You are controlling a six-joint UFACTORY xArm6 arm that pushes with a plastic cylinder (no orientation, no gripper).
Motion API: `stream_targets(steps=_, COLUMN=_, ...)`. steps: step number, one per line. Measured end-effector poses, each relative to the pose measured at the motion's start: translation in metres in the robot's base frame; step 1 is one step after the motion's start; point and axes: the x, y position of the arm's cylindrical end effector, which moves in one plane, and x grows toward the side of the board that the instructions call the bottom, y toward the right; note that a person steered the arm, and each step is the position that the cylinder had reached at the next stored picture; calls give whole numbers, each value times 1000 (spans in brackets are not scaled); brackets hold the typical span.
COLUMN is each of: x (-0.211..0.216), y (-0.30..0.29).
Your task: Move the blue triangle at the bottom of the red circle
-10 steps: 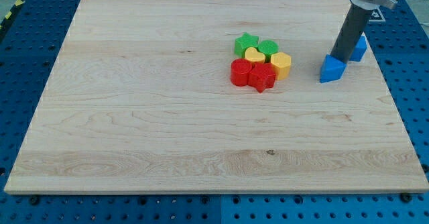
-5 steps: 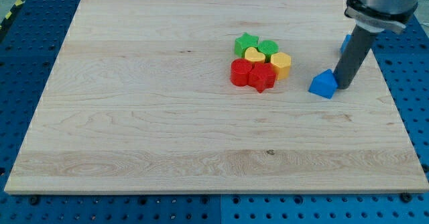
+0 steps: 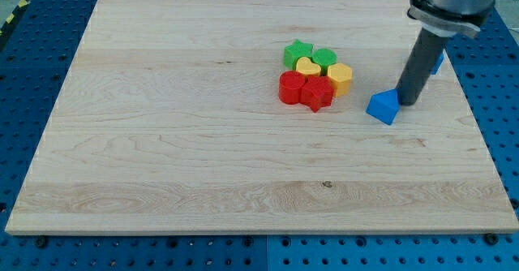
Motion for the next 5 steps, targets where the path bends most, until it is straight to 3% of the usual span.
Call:
stream_targets(steps=1, x=14, y=-12)
stream_targets(steps=3, x=-34, y=0)
stream_targets(steps=5, x=19, y=-35)
